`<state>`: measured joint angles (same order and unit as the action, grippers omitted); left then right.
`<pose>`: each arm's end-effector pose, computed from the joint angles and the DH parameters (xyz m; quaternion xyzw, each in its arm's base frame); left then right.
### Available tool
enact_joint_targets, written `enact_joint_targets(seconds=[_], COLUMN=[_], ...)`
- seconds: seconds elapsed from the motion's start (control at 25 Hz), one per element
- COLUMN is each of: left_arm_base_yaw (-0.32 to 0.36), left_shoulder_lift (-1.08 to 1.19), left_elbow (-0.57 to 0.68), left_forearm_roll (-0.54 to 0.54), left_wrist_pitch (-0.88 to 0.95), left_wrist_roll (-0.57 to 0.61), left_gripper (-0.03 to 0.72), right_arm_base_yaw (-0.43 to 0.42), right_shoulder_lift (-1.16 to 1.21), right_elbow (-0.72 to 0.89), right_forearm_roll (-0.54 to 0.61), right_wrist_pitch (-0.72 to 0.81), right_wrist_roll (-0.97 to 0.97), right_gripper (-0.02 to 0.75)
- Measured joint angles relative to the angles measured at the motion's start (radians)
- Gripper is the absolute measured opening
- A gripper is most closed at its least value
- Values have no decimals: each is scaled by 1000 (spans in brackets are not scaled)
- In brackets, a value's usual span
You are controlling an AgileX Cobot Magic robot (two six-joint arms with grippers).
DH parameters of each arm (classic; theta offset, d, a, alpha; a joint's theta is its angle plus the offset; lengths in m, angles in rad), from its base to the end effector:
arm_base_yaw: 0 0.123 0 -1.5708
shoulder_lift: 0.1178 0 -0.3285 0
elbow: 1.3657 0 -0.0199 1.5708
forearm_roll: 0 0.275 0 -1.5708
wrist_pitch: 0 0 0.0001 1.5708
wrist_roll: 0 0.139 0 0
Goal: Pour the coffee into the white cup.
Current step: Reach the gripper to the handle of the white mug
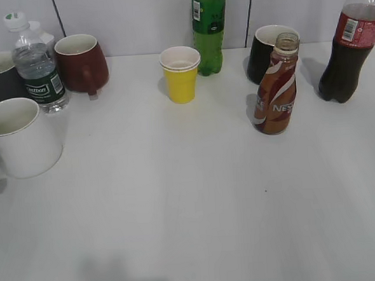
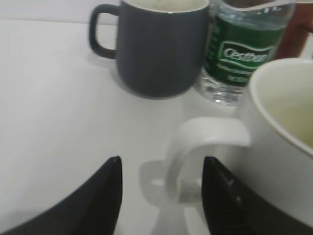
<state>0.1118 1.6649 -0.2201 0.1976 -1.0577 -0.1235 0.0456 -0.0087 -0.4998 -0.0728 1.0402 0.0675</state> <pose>0.2781 0.0073 0.1380 -0.0046 0.8059 -0.0439 0.5904 0.0156 -0.0080 0.2700 0.0104 0.8449 -0.0062 0.5347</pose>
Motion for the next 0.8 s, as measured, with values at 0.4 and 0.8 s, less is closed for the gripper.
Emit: enact_joint_targets(seconds=[0.4, 0.8], left_arm_base_yaw=[56, 58], left_shoulder_lift=[0, 46], left_elbow=[-99, -227], left_forearm_roll=[152, 252], left_wrist_pitch=[119, 218], left_wrist_roll=[-28, -28], left_gripper=[404, 363], right_arm_base_yaw=[0, 0], right_shoulder_lift=[0, 0], right_elbow=[0, 0], right_forearm_roll=[0, 0], right_wrist_pitch=[0, 0], right_wrist_roll=[0, 0], right_gripper=[570, 570])
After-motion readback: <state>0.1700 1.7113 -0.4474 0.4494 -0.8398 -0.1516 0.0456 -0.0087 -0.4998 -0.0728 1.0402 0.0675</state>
